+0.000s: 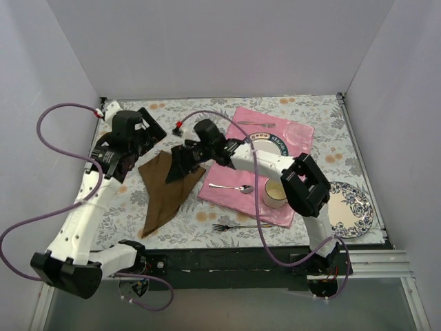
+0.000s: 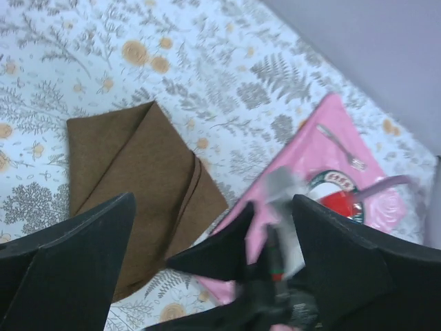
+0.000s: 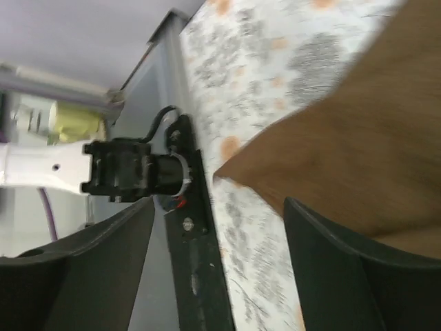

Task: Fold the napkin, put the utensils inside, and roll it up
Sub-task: Move the napkin to the centre of the board, then flatten the napkin out

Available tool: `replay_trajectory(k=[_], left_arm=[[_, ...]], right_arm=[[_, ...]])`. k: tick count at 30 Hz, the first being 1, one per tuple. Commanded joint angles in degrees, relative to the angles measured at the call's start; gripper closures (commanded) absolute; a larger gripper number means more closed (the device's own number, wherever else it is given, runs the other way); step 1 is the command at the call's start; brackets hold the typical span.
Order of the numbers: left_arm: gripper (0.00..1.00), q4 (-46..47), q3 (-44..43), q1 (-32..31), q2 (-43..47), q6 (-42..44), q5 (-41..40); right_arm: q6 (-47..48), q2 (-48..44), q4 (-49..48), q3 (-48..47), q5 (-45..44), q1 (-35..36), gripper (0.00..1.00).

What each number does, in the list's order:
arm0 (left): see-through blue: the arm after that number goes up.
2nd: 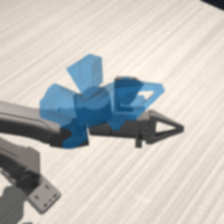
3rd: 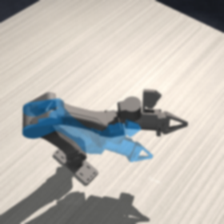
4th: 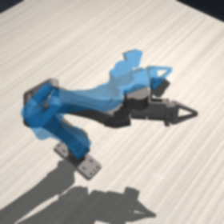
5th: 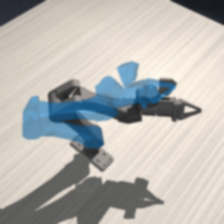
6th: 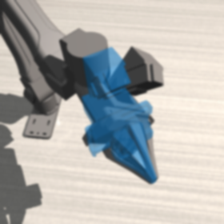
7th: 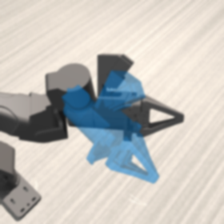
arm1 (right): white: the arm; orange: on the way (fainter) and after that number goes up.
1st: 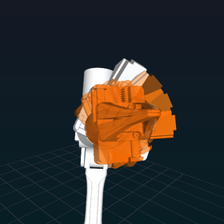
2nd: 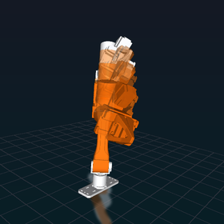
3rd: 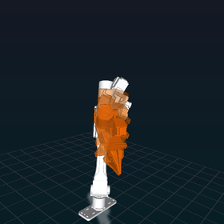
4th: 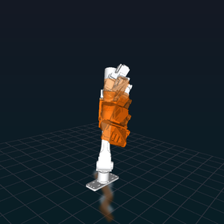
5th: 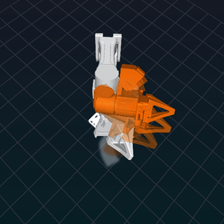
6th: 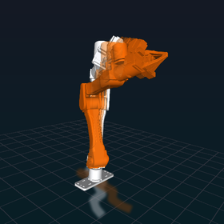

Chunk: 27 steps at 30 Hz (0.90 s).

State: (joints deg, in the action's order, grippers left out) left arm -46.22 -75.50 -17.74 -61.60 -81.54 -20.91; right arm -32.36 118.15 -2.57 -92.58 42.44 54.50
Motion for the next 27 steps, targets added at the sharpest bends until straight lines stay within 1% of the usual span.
replay_trajectory(k=[1,2,4,5,6,7,9,10,11,12,13,14,15,16,17,18,21,24,25,27], left_arm=[[0.02,-2.84,4.39,1.03,-5.79,-3.01,3.12],[0.03,-1.43,5.53,1.21,-6.85,-1.88,5.68],[0.05,-0.1,8.51,2.0,-9.49,-2.57,8.06],[0.07,0.42,9.66,2.61,-11.85,-2.14,11.55],[0.09,0.77,10.54,3.32,-12.92,-2.31,12.55],[0.15,1.3,12.99,4.54,-13.62,-2.4,13.69],[0.23,4.44,15.55,5.6,-14.24,-1.18,18.07],[0.31,5.86,16.87,6.13,-14.33,-0.47,19.66],[0.38,7.44,19.4,6.14,-14.42,0.41,20.81],[0.42,11.63,20.91,6.14,-14.86,2.42,27.52],[0.46,12.63,21.62,6.14,-15.47,2.61,28.98],[0.52,13.25,22.5,6.14,-16.17,2.61,29.95],[0.55,15.0,22.77,6.14,-17.4,2.61,31.44],[0.58,16.06,22.94,6.14,-17.76,2.35,32.24],[0.61,18.07,23.12,6.14,-17.94,2.17,32.68],[0.61,19.05,23.38,6.14,-17.85,1.74,32.94],[0.6,21.16,23.65,6.22,-18.64,0.42,32.77],[0.59,23.18,23.82,7.63,-22.06,-1.16,36.19],[0.58,24.15,23.91,8.59,-23.63,-1.6,38.55],[0.59,26.78,24.0,9.56,-24.7,-2.66,39.8]], right_arm=[[11.69,-9.34,7.99,-2.61,-6.56,-12.29,0.14],[14.49,-9.17,11.76,-3.05,-9.27,-13.18,0.14],[16.27,-8.46,14.95,-4.19,-12.36,-14.33,0.13],[17.23,-8.2,15.92,-4.28,-16.29,-14.42,0.13],[17.33,-7.85,17.23,-4.37,-17.9,-14.51,0.13],[16.89,-6.8,17.16,-4.19,-18.78,-14.42,0.14],[13.57,-4.96,17.59,-4.89,-20.11,-14.34,0.23],[12.85,-3.03,17.86,-6.11,-20.02,-13.9,0.29],[12.41,-2.23,17.51,-6.39,-19.33,-13.46,0.32],[12.15,-1.61,17.25,-6.48,-19.32,-13.02,0.33],[12.14,-0.91,15.85,-6.13,-19.58,-12.15,0.34],[12.06,-0.64,14.8,-5.34,-20.8,-11.88,0.35],[11.53,-0.46,13.48,-4.73,-21.25,-11.61,0.37],[10.14,0.49,12.25,-4.55,-21.17,-11.61,0.49],[9.77,1.2,12.67,-5.15,-21.6,-11.7,0.55],[9.51,1.99,13.55,-5.94,-22.21,-11.7,0.58],[9.51,4.98,14.87,-8.58,-23.36,-10.91,0.57],[10.91,7.01,16.02,-9.73,-25.29,-10.2,0.48],[11.09,7.44,15.67,-9.56,-25.73,-10.12,0.44],[12.58,8.41,14.44,-9.55,-25.04,-10.2,0.41]])
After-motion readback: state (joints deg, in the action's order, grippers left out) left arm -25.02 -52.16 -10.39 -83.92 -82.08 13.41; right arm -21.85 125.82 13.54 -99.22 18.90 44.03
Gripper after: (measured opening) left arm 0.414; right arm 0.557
